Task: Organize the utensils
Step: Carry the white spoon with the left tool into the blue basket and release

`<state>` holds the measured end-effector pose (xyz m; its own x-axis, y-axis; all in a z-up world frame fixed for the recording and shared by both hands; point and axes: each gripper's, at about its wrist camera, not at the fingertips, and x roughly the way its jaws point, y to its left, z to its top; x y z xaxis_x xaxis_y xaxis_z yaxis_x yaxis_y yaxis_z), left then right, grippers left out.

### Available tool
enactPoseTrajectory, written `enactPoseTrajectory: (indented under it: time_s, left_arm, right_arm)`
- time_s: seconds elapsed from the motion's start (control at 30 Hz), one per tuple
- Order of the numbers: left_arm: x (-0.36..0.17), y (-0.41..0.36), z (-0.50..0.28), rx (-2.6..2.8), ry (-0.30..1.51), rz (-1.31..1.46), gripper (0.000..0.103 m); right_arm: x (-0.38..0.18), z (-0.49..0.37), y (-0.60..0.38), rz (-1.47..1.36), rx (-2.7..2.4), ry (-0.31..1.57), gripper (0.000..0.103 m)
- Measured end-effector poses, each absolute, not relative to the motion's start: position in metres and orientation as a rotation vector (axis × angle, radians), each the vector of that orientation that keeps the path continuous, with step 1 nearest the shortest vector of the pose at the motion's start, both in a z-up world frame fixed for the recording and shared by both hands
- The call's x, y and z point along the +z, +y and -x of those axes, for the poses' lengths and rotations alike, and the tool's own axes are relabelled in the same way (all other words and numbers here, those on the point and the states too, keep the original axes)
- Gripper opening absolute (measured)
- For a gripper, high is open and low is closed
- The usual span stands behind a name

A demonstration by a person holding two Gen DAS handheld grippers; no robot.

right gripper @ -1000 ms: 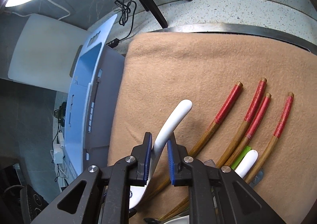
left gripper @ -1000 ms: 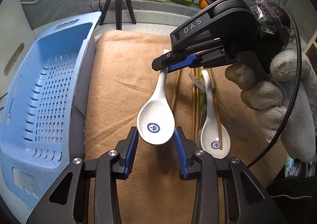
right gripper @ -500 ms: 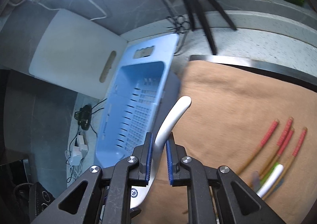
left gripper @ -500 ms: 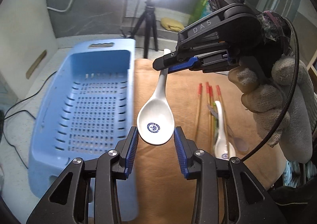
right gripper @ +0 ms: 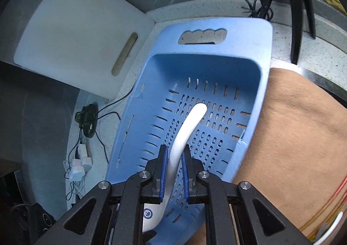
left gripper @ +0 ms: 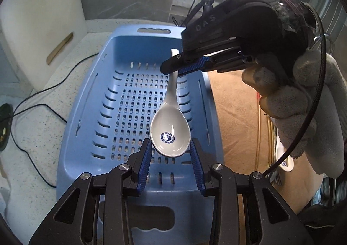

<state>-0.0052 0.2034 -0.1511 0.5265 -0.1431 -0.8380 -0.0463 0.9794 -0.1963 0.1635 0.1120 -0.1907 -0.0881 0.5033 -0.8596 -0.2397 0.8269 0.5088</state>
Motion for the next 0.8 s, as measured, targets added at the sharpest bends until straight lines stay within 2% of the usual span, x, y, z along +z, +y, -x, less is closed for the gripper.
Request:
enactPoseTrajectory:
  time_s: [0.2,0.53,0.6,0.8]
  left_arm:
    - [-0.156,0.207,0.005,-0.054,1.045,0.212,0.034]
    - [-0.148,0.203,0.004,-0.040,1.031,0.201,0.034]
    - [-0.143,0.201,0.008,-0.034,1.023,0.205,0.034]
    - [-0.129,0.196,0.018,-0.019,0.988,0.219,0.034]
  right_arm:
    - [-0.205,-0.168,0.119,-0.190,0.623,1.574,0.012]
    - [-0.192,-0.161,0.124,-0.101,0.641,1.522,0.015]
    - [-0.186,-0.159,0.124,-0.098,0.649,1.507,0.021]
    - [-0.158,-0.151,0.110,-0.086,0.671,1.451,0.027]
